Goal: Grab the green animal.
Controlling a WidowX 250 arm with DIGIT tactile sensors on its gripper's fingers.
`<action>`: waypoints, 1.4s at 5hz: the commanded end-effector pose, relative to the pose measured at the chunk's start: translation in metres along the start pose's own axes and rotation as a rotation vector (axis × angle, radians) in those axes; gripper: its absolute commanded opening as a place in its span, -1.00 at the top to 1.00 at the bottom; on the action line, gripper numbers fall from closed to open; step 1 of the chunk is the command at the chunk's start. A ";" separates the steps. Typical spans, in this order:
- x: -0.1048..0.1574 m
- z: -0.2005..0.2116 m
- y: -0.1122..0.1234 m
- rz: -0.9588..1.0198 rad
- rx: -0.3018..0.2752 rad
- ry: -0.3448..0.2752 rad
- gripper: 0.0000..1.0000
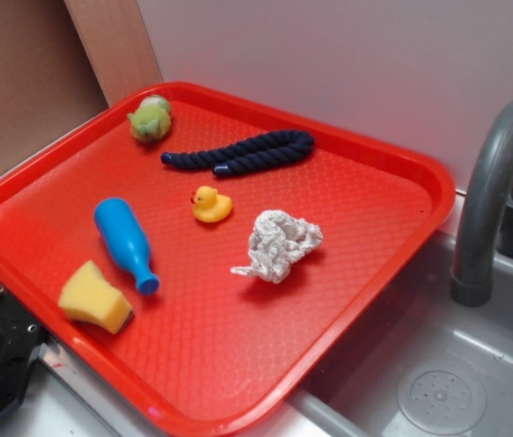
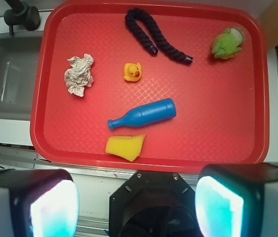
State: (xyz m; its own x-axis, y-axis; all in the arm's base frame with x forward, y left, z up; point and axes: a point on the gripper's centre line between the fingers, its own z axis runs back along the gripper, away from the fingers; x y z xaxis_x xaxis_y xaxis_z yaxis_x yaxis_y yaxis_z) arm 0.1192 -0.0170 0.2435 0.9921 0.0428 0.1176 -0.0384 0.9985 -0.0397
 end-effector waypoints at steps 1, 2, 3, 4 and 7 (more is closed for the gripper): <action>0.000 0.000 0.000 0.000 0.000 0.000 -1.00; 0.033 -0.011 0.012 0.123 0.012 -0.031 -1.00; 0.070 -0.026 0.037 0.276 0.073 -0.108 -1.00; 0.100 -0.045 0.064 0.376 0.140 -0.146 -1.00; 0.142 -0.103 0.152 0.622 0.384 -0.289 -1.00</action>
State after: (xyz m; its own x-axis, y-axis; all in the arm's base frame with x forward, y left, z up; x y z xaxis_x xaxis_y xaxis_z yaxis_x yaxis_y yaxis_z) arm 0.2748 0.1213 0.1364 0.7382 0.5319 0.4150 -0.6369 0.7523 0.1687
